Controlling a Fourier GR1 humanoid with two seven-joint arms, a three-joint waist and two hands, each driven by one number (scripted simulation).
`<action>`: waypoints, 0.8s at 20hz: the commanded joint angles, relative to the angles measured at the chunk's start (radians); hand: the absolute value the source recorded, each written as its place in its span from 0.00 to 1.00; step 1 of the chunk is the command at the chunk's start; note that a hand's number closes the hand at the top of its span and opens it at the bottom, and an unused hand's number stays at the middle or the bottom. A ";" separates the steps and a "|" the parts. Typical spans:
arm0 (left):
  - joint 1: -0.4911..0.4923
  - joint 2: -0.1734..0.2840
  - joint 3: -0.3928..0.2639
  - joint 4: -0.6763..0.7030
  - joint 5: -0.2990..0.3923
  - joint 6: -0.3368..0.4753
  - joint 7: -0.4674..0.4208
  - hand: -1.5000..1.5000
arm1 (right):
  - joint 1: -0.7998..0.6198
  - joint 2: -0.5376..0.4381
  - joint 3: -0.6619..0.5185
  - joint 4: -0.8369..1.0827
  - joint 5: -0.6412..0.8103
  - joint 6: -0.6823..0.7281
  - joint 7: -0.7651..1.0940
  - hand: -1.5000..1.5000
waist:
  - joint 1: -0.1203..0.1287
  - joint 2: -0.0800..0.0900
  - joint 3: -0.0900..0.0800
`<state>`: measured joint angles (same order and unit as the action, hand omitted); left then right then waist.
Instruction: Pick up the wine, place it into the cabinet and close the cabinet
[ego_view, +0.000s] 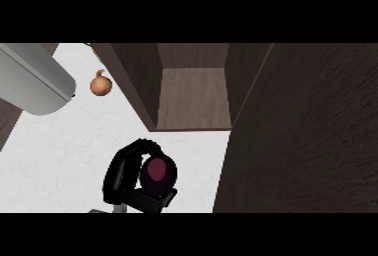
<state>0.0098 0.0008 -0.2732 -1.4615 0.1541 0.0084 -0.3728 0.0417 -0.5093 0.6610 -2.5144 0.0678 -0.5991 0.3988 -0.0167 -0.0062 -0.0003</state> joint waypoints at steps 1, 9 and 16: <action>-0.017 -0.001 -0.064 0.012 -0.006 0.135 -0.037 1.00 | 0.064 -0.055 -0.091 -0.195 -0.054 0.037 0.035 0.00 | 0.004 0.004 0.001; -0.158 0.018 0.035 0.104 -0.055 0.163 0.020 1.00 | 0.108 -0.039 0.018 -0.228 0.032 0.002 0.033 0.00 | -0.009 0.002 -0.001; -0.362 -0.001 0.059 0.250 -0.037 0.205 0.038 1.00 | 0.130 -0.065 -0.024 -0.219 -0.014 0.029 -0.013 0.00 | -0.010 0.006 -0.001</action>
<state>-0.2466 0.0021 -0.2513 -1.3048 0.1033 0.2135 -0.3273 0.1233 -0.5431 0.6418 -2.5152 0.0537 -0.5801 0.3056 -0.0245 -0.0027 -0.0005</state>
